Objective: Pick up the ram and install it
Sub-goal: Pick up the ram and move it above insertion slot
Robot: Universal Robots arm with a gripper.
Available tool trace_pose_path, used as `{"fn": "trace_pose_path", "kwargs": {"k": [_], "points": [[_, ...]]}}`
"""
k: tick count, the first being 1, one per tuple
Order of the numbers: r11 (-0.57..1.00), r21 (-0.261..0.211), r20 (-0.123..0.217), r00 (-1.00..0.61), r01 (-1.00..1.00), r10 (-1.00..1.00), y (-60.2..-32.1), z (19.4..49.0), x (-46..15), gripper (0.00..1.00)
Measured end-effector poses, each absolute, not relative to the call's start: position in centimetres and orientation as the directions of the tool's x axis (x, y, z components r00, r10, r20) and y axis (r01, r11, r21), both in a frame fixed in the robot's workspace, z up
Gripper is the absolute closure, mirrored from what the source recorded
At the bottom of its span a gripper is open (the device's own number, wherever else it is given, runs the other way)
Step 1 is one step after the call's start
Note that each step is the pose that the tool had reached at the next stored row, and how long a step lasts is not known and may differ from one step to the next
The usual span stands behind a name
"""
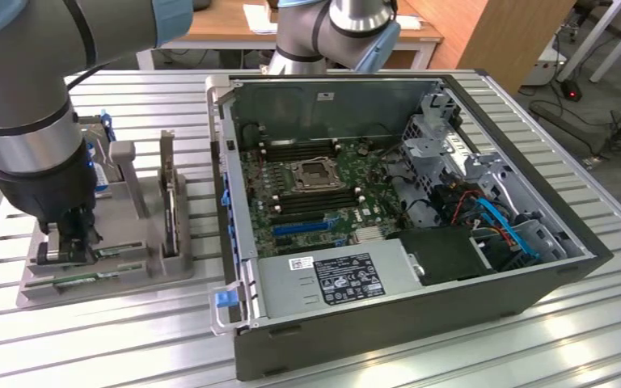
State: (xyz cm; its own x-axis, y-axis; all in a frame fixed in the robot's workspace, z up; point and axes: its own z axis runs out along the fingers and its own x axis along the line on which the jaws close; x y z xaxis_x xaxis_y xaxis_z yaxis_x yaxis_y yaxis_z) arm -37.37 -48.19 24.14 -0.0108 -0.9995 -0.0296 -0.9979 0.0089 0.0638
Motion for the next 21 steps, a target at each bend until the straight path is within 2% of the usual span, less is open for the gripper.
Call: {"fn": "trace_pose_path", "kwargs": {"k": [21], "points": [[0.009,0.064,-0.029,-0.011,-0.998,-1.000,-48.6,22.2,-37.4,0.65]]}}
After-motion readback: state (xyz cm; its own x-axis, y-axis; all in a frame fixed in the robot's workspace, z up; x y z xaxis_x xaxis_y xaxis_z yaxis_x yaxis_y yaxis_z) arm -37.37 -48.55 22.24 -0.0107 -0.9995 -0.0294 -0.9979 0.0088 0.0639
